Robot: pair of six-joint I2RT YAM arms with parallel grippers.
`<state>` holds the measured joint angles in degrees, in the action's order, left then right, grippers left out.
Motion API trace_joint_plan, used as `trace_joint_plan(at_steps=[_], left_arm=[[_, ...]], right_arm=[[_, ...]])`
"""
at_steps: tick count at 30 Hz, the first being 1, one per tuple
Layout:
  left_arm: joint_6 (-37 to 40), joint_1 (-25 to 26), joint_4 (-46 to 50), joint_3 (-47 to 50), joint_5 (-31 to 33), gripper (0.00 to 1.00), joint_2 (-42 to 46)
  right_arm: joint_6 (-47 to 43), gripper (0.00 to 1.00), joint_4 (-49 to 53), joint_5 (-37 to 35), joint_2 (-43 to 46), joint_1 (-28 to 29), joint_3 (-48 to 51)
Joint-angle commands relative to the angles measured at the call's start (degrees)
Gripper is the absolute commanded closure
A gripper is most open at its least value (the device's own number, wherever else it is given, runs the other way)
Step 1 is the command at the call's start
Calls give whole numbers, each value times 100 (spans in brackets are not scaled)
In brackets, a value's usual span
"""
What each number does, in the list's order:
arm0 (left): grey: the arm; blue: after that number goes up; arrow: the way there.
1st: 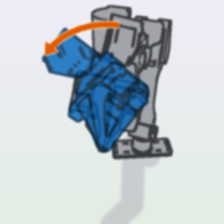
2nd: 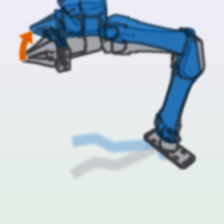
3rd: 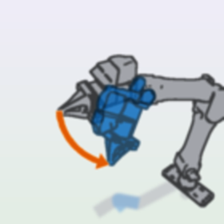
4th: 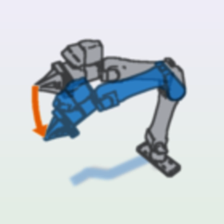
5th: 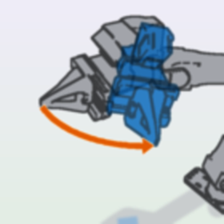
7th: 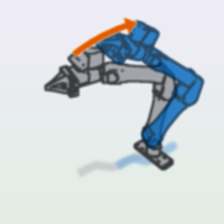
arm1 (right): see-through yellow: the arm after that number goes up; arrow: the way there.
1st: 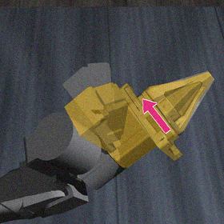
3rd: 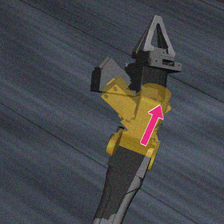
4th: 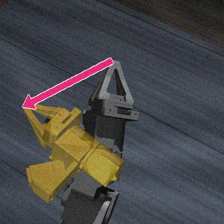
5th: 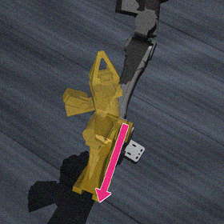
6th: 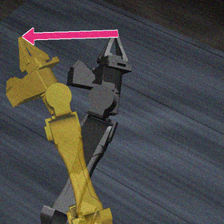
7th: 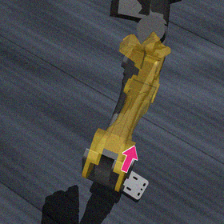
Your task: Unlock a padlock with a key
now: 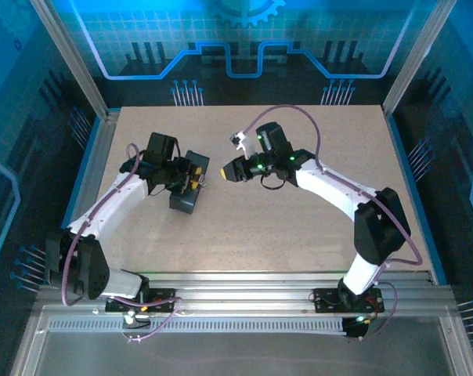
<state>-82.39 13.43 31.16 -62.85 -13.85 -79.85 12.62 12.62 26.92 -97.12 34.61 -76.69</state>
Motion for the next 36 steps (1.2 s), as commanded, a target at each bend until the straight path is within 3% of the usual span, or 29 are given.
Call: trace_joint_plan(at_steps=[1,6,14,21,36], left_arm=[[150,-34,44,-309,-379,100,23],[139,-34,259,-383,-425,100,21],[163,-34,469,-518,-391,100,84],[134,-33,409,-491,-400,100,93],[66,-34,290,-482,-435,100,62]], right_arm=[[-2442,65,173,-754,413,253,279],[-4191,67,-1662,-1285,901,676,1426],[-5309,67,-2759,-1848,877,1078,1729],[-5794,68,-2636,-2017,640,1312,1431],[-5952,71,-2301,-1795,302,1407,1137]])
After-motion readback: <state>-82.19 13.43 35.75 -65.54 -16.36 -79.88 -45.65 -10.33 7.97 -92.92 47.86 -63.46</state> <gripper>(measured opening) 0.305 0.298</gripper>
